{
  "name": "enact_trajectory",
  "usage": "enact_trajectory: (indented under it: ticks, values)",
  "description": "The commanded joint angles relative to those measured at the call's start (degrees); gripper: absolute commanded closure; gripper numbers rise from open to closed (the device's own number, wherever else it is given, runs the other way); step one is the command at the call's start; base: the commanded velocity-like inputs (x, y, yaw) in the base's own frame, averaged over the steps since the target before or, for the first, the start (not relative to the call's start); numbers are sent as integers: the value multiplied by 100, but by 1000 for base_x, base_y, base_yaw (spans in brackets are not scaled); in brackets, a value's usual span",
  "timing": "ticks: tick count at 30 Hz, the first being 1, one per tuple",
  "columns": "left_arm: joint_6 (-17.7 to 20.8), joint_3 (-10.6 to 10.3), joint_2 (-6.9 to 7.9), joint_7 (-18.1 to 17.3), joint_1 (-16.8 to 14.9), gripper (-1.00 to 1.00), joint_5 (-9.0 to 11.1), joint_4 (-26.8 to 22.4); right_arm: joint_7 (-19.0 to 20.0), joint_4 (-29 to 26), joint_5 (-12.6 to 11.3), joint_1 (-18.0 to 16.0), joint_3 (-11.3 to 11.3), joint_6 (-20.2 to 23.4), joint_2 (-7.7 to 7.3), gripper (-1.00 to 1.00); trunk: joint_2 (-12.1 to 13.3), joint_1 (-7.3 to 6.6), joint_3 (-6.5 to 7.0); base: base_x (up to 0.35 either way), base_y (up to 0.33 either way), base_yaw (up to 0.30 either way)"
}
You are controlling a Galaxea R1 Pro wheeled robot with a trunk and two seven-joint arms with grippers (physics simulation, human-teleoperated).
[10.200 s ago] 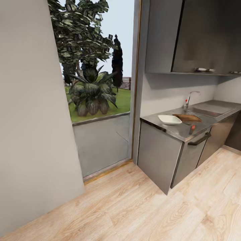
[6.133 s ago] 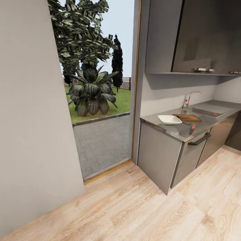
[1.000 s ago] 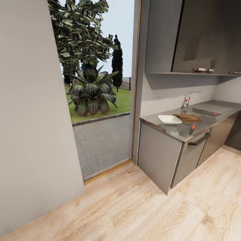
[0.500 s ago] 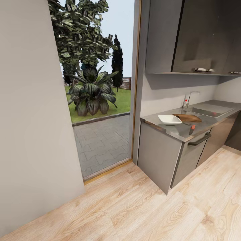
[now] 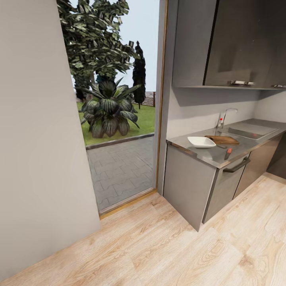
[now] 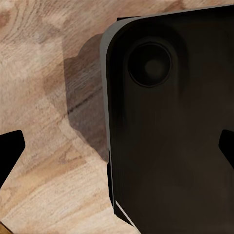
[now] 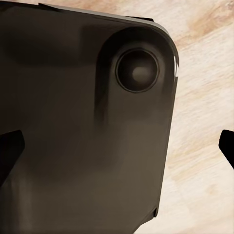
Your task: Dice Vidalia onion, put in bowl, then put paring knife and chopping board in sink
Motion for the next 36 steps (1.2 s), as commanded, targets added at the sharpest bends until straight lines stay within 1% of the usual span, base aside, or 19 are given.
enact_trajectory:
  ticks: [1,36]
  values:
    - [-9,-5,1,12,3,-100,-25,-9,-27,-9,18,3,31,-2,0,-100,-2,0,-3,0,0,0]
    - [-9,-4,1,12,3,-100,-25,-9,-27,-9,18,3,31,-6,0,-100,-2,0,-3,0,0,0]
